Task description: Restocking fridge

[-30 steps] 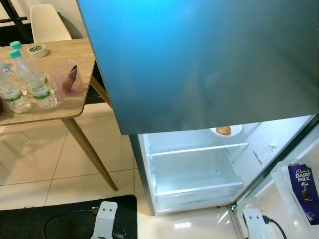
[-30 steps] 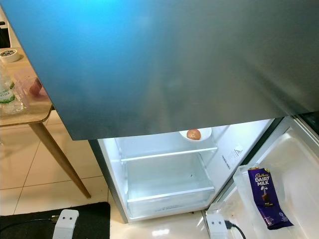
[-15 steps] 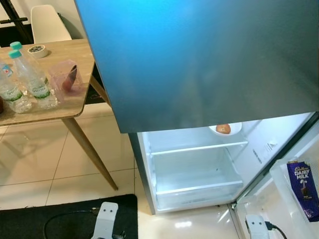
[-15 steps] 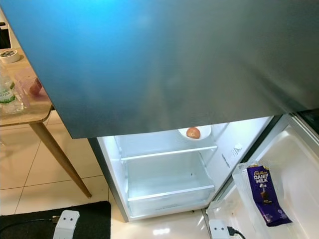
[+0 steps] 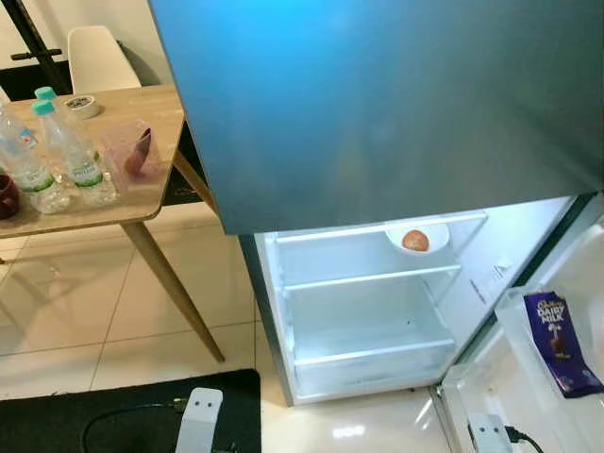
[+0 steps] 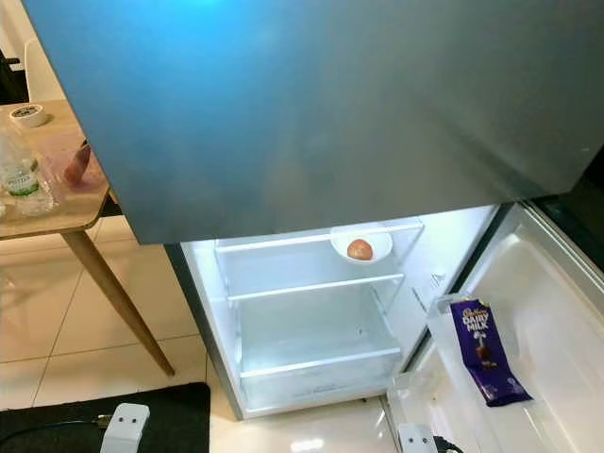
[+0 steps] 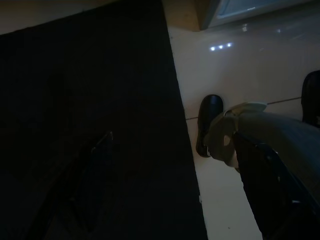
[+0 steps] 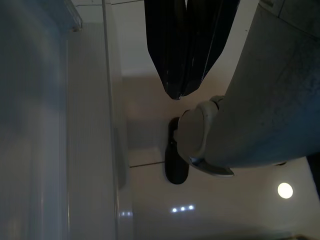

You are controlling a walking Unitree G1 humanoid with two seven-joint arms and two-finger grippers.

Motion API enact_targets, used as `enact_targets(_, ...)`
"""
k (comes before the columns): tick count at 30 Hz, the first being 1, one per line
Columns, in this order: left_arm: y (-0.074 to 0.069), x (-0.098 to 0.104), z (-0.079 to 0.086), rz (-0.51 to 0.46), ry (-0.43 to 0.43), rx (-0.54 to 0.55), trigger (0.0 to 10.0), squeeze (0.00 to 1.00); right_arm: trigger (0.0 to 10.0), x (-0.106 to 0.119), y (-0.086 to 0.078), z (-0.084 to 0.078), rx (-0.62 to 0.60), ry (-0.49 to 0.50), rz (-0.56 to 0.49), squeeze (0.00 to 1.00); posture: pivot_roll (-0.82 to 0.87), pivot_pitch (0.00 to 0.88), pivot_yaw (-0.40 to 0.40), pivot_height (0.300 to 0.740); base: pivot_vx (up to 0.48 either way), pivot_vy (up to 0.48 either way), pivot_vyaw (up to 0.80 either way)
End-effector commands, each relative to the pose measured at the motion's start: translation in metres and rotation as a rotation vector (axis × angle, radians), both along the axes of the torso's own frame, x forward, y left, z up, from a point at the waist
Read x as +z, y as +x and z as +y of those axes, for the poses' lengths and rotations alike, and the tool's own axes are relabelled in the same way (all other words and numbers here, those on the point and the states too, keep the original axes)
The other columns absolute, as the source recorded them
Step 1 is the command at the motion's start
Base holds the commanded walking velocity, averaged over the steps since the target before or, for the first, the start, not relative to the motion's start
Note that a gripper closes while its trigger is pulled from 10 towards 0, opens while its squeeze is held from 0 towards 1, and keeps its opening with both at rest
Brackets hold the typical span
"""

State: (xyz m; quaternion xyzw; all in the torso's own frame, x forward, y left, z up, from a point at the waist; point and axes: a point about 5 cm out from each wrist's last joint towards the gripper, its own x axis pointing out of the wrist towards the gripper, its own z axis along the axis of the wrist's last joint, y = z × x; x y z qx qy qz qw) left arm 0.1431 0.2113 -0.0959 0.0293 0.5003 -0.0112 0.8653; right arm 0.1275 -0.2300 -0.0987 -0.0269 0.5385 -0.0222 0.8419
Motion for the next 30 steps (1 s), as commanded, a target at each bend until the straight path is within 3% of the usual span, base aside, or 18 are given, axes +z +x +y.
enact_targets(1, -0.0059, -0.0021, 0.0017, 0.026, 0.009, -0.004, 10.0, 0.00, 10.0, -0.0009, -0.0028, -0.0005, -0.002, -0.006, 0.013, 0.00, -0.02, 0.052, 0.006, 0.740, -0.337, 0.000, 0.00)
enact_targets(30, -0.0086, -0.0030, 0.0020, 0.036, 0.005, 0.002, 10.0, 0.00, 10.0, -0.0032, -0.0075, 0.0029, -0.019, 0.004, 0.023, 0.00, -0.02, 0.062, 0.014, 0.740, -0.373, 0.000, 0.00)
